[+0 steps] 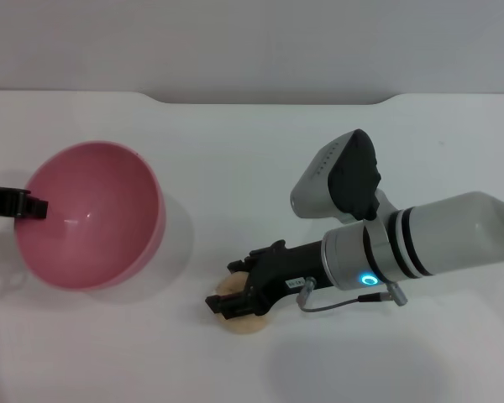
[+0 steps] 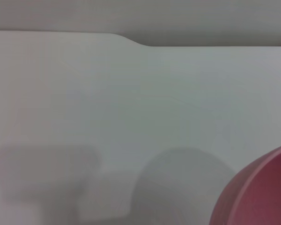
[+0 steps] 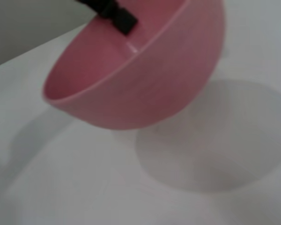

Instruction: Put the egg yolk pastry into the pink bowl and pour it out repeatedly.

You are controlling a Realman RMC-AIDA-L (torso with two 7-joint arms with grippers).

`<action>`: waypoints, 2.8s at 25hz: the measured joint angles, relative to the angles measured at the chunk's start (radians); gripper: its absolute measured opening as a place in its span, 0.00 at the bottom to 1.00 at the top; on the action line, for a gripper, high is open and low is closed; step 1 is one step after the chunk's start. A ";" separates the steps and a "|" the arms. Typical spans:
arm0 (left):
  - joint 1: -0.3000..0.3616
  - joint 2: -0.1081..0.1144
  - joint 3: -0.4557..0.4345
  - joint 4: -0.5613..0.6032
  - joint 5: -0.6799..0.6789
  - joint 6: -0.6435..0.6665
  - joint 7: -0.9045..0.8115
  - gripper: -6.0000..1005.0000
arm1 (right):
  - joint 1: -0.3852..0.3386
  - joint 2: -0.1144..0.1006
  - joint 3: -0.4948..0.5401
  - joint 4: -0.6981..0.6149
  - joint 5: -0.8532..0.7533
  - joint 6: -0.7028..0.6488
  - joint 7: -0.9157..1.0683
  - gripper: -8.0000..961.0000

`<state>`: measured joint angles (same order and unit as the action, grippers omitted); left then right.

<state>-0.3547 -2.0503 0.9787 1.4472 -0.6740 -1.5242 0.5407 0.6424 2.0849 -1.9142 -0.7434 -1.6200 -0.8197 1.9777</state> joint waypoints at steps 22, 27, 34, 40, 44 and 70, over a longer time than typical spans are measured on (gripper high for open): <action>-0.006 0.003 -0.003 0.042 0.015 0.002 0.020 0.01 | -0.036 -0.017 0.085 -0.054 -0.100 -0.102 0.084 0.46; -0.011 0.004 0.003 0.032 0.016 0.008 0.032 0.01 | -0.066 -0.017 0.185 -0.117 -0.104 -0.165 0.048 0.30; -0.057 0.001 0.053 -0.038 0.049 0.007 0.049 0.01 | -0.127 -0.014 0.427 -0.351 -0.098 -0.345 -0.017 0.21; -0.176 -0.005 0.244 -0.189 0.096 0.012 0.033 0.01 | -0.095 -0.014 0.480 -0.443 -0.100 -0.392 -0.031 0.17; -0.247 -0.008 0.306 -0.257 0.091 0.024 0.016 0.00 | -0.053 -0.014 0.416 -0.432 -0.140 -0.397 -0.038 0.17; -0.236 -0.011 0.408 -0.144 0.010 0.247 -0.004 0.01 | -0.150 -0.007 0.704 -0.427 -0.336 -0.373 0.159 0.64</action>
<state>-0.5904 -2.0616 1.3870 1.3030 -0.6640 -1.2776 0.5371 0.4922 2.0777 -1.2105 -1.1705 -1.9558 -1.1931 2.1362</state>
